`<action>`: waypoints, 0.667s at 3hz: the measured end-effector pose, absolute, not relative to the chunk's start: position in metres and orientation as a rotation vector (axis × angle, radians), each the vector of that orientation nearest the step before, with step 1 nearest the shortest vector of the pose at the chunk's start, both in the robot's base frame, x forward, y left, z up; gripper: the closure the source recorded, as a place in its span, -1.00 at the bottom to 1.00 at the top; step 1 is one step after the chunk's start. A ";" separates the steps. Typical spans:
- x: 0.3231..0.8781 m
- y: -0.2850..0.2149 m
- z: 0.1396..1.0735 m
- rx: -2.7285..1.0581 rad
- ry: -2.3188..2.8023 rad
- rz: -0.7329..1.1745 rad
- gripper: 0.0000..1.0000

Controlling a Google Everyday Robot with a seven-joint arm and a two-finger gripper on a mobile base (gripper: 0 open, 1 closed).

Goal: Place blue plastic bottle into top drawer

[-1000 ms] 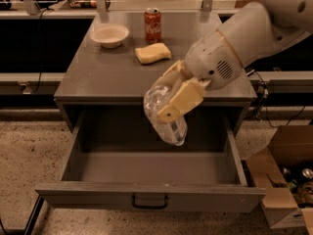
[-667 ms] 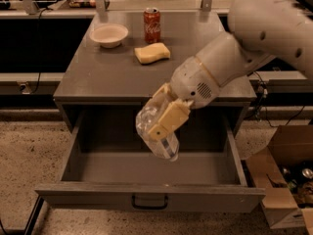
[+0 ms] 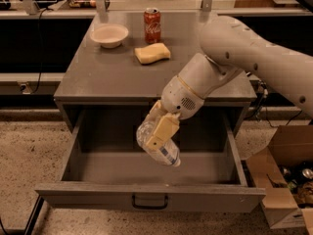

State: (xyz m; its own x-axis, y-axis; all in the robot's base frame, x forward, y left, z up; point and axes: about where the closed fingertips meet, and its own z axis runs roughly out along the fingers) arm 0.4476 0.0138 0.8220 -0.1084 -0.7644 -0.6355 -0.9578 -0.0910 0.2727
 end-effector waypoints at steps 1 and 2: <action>0.465 0.003 0.800 -1.945 1.974 0.909 1.00; 0.474 -0.008 0.783 -1.950 2.085 0.794 0.67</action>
Offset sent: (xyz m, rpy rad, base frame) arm 0.0352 -0.0412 -0.0600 -0.3462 -0.0342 -0.1150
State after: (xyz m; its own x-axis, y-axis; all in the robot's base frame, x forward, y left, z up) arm 0.4739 -0.0079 0.7828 -0.1249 -0.8713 -0.4746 -0.9664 -0.0016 0.2572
